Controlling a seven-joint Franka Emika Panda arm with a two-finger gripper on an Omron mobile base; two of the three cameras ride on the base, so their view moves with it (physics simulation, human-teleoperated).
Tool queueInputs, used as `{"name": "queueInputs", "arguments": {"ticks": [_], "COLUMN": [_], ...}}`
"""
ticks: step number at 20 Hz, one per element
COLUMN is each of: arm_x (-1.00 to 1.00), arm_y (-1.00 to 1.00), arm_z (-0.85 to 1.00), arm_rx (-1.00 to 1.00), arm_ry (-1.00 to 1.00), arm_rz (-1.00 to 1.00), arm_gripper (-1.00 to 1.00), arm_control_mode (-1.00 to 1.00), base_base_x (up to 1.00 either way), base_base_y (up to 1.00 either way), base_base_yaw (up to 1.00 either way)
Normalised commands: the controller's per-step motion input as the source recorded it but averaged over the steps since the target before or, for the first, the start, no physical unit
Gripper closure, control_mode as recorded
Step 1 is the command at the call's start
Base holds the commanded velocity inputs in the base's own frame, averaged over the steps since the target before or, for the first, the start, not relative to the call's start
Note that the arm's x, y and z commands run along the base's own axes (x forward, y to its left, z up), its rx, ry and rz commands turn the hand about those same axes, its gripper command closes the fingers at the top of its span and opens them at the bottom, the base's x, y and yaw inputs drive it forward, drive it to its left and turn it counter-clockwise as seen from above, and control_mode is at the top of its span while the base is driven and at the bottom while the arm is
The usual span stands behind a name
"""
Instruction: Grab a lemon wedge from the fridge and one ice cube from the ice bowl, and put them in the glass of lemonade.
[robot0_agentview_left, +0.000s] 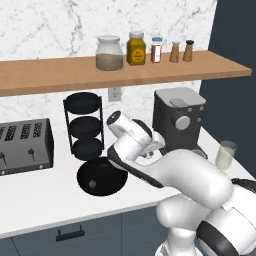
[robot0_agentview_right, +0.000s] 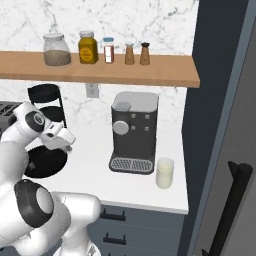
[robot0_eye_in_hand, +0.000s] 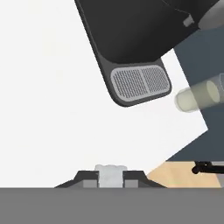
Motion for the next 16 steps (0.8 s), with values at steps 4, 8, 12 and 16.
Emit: {"name": "queueInputs", "arguments": {"ticks": [4, 8, 12, 16], "arm_x": [-0.36, -0.23, -0.08, 0.05], "arm_y": [-1.0, -1.0, -1.0, -1.0], "arm_z": [0.5, 0.37, 0.28, 0.07], "arm_rx": [-0.08, -0.01, 0.0, -0.01], "arm_ry": [-0.01, 0.0, 0.01, 0.09], "arm_rz": [0.12, 0.12, 0.05, 0.01], "arm_gripper": [1.0, 1.0, 1.0, 1.0], "arm_control_mode": [-1.0, -1.0, -1.0, -1.0], "base_base_x": [0.0, 0.0, 0.0, 0.0], "base_base_y": [0.0, 0.0, 0.0, 0.0], "base_base_yaw": [0.0, 0.0, 0.0, 0.0]}}
